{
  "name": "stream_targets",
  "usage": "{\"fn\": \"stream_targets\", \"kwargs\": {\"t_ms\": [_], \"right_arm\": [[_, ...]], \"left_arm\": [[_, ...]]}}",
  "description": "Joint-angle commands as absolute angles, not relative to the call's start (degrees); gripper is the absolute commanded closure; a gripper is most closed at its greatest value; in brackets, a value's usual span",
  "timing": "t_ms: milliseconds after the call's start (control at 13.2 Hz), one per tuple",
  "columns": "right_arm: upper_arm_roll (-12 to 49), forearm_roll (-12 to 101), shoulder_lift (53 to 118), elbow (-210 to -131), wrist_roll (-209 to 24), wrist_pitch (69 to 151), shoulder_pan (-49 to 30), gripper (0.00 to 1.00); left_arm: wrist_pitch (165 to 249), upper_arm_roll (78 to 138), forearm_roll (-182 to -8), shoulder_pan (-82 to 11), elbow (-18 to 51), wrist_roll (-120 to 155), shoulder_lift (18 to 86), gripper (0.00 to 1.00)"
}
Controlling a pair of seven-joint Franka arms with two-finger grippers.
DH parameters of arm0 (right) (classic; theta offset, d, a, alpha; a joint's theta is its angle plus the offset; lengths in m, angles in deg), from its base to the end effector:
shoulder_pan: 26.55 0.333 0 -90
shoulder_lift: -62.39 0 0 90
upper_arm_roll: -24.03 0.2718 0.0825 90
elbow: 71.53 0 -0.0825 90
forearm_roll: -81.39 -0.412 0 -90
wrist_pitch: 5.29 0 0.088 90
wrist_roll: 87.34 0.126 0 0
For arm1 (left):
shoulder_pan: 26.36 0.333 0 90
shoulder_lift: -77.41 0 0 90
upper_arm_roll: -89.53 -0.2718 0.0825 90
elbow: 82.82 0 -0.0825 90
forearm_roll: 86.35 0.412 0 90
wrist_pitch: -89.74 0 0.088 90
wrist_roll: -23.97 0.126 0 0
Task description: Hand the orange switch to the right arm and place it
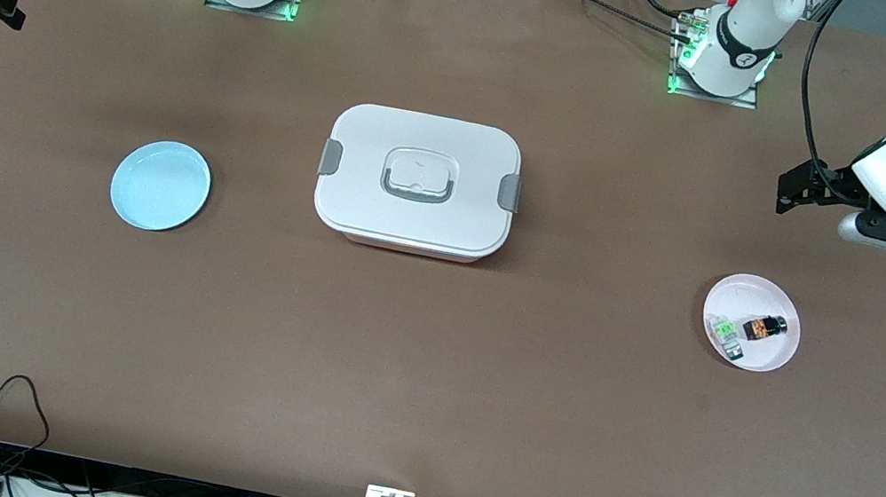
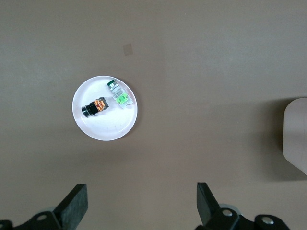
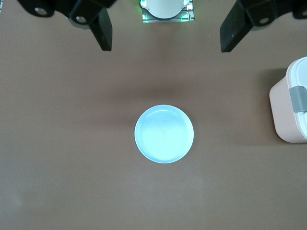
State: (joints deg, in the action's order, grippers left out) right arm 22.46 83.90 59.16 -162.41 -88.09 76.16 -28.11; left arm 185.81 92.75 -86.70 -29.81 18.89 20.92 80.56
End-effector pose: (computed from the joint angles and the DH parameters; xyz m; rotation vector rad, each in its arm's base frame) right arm 0.5480 -0.0364 0.5737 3.0977 -0.0706 -0.1700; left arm 0.5656 -0.0673 0.4994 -3.1386 0.0977 0.0685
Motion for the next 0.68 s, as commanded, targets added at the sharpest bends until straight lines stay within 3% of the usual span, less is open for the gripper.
{"fn": "stream_targets", "kwargs": {"t_ms": [0, 606], "right_arm": [[22.36, 83.24, 58.44, -162.49, -87.96, 75.48, -28.14, 0.00], [22.45, 83.06, 59.22, -162.49, -88.14, 76.00, -28.14, 0.00]], "left_arm": [[184.84, 92.69, -86.08, -30.05, 17.64, 21.86, 80.22, 0.00], [184.84, 92.69, -86.08, -30.05, 17.55, 21.77, 80.22, 0.00]]}}
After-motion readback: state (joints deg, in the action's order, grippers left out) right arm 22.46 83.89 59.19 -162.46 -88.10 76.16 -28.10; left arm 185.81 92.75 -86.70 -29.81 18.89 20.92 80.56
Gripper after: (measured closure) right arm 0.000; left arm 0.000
